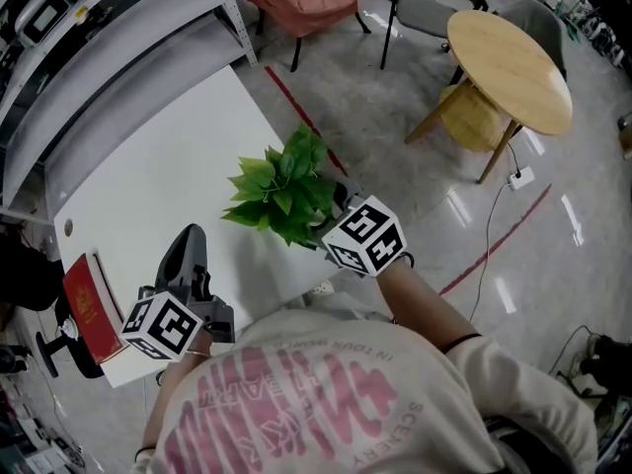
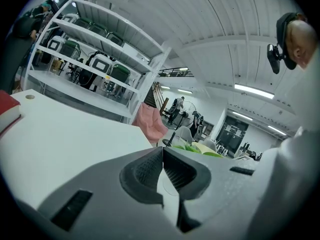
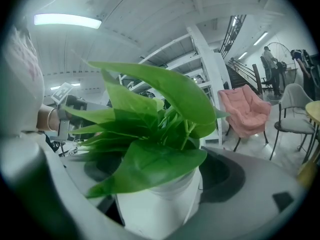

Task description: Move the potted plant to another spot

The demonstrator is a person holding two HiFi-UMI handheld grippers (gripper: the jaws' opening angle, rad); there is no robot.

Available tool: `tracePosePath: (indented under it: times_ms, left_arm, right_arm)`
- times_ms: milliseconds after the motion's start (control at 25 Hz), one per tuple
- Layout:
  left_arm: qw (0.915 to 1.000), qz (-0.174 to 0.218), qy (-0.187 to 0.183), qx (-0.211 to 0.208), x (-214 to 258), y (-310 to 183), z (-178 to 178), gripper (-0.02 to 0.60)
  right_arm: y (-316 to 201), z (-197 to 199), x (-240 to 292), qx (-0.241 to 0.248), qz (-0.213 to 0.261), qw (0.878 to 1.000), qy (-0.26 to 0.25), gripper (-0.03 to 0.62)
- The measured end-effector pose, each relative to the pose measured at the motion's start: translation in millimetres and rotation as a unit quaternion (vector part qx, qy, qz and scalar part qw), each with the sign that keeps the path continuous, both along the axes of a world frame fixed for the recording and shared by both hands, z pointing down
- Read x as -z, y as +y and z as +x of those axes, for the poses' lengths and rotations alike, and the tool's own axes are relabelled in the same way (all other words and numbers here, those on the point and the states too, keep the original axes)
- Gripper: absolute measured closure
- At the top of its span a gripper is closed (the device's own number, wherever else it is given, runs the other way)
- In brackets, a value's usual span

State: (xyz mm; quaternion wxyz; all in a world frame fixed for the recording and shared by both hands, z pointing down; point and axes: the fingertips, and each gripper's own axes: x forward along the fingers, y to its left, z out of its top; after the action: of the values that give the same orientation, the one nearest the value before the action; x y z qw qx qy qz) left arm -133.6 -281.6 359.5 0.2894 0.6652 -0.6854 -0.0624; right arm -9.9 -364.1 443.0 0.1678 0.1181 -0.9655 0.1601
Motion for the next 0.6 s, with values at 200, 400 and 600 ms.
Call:
tracePosePath:
  times_ms: [200, 400, 600]
  left_arm:
    - [0.9999, -0.005, -0.004, 0.01, 6.6, 2.8, 0.1, 0.577]
    - [0.9998, -0.007, -0.004, 0.02, 7.9, 4.4, 1.4, 0.577]
    - [0.9997, 0.001, 0.006, 0.024, 8.7, 15.7, 0.5, 0.577]
  right_arm:
    - [-0.5, 0.8, 0.3, 0.001, 0.008, 1.0, 0.0, 0.103]
    - [-2.8, -0.2, -2.4, 0.007, 0.031, 0.999, 0.003, 0.103]
    - [-2.3, -1.0, -4.6, -0.001, 0.033, 0.999, 0.009, 0.103]
